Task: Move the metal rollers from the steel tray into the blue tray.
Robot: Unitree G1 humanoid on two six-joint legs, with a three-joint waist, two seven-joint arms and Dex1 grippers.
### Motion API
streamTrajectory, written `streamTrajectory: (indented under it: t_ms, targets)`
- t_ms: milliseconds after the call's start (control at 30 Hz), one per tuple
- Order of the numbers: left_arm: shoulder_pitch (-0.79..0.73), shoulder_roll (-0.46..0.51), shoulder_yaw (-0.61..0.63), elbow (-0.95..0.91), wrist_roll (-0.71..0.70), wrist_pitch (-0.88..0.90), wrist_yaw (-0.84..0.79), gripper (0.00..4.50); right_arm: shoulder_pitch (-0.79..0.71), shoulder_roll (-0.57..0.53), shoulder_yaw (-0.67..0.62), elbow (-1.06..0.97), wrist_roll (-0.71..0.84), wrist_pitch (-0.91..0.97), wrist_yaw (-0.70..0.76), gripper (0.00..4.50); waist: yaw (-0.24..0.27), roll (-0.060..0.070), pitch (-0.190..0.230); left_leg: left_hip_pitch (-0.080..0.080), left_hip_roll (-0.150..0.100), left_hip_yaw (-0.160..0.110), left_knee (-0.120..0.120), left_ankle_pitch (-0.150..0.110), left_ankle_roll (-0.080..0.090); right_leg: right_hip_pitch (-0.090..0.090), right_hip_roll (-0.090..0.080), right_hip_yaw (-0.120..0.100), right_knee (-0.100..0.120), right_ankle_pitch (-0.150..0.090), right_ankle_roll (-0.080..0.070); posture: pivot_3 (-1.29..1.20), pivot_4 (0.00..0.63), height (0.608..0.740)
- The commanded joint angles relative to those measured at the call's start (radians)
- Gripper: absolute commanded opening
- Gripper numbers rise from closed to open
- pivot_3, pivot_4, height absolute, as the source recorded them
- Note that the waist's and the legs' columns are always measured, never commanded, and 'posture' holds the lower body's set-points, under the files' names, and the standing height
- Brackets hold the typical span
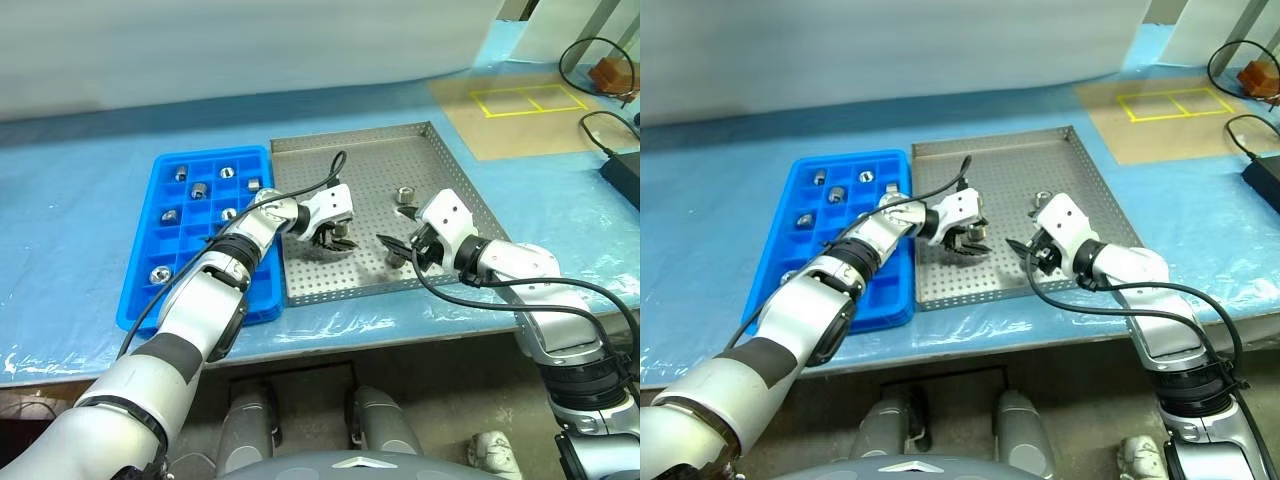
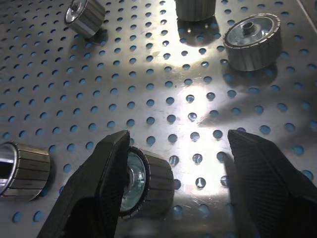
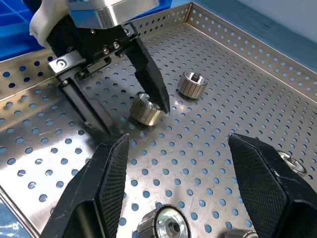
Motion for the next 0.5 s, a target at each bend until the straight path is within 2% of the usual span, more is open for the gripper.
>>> streamTrajectory:
  t_ms: [33,167,500]
  targets:
    - [0.002,0.002,-0.018,0.043,0.043,0.025,0.039,3.33,0.006,-0.002,-0.017,-0.028,-0.004,-0.018,-0.014,3.26,-0.003,0.0,0.0,0.002,0.0,0.0,0.0,-0.001,-0.001,0.002,0.0,0.0,-0.001,0.0,0.0,-0.46,0.15,0.74]
    - [-0.007,-0.008,-0.011,0.057,0.056,0.031,0.089,3.33,0.014,-0.004,-0.021,-0.029,-0.006,-0.021,-0.022,3.26,-0.003,0.0,0.0,0.003,0.0,0.0,-0.001,-0.001,-0.001,0.003,0.0,0.0,-0.001,0.0,0.0,-0.47,0.15,0.74]
    - [-0.009,-0.01,-0.007,0.067,0.066,0.039,0.08,3.33,0.024,-0.006,-0.022,-0.03,-0.012,-0.028,-0.033,3.26,-0.003,0.0,0.0,-0.002,-0.001,0.0,-0.002,-0.001,0.001,0.0,0.0,0.0,-0.004,0.0,0.0,-0.48,0.15,0.74]
